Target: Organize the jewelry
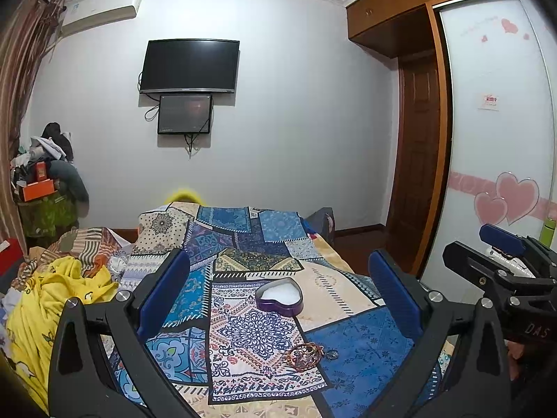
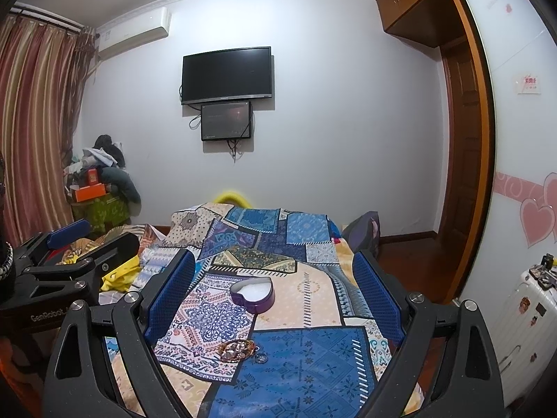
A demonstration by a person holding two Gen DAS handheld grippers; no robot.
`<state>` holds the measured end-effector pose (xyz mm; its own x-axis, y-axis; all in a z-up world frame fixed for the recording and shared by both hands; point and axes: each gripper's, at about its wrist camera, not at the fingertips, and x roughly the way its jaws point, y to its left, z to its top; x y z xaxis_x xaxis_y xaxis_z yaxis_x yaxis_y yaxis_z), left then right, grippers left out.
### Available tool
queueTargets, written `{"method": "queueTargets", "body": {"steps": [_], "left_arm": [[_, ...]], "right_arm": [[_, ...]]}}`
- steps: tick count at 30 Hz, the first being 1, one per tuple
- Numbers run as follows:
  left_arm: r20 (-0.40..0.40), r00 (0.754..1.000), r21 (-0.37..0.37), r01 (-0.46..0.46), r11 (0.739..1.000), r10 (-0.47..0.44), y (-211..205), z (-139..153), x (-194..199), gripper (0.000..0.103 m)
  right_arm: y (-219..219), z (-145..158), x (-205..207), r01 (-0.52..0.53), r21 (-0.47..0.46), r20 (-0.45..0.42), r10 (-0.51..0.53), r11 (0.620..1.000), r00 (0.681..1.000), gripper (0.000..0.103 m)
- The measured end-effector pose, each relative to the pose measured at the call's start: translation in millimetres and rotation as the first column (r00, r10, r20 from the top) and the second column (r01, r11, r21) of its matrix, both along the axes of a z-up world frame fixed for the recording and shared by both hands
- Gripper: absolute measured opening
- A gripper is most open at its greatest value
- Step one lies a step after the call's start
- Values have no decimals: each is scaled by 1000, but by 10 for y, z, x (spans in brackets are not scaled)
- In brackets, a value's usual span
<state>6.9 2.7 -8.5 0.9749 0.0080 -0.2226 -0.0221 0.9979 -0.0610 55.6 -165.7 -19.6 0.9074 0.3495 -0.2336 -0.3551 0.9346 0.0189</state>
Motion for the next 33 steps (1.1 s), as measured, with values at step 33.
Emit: {"method": "queueTargets", "body": {"steps": [33], "left_arm": [[-12,1000,-7,-3,1000,3,17,-43,34,103]], "right_arm": [[-6,-21,28,-3,0,-13,3,1000,1000,90]]}}
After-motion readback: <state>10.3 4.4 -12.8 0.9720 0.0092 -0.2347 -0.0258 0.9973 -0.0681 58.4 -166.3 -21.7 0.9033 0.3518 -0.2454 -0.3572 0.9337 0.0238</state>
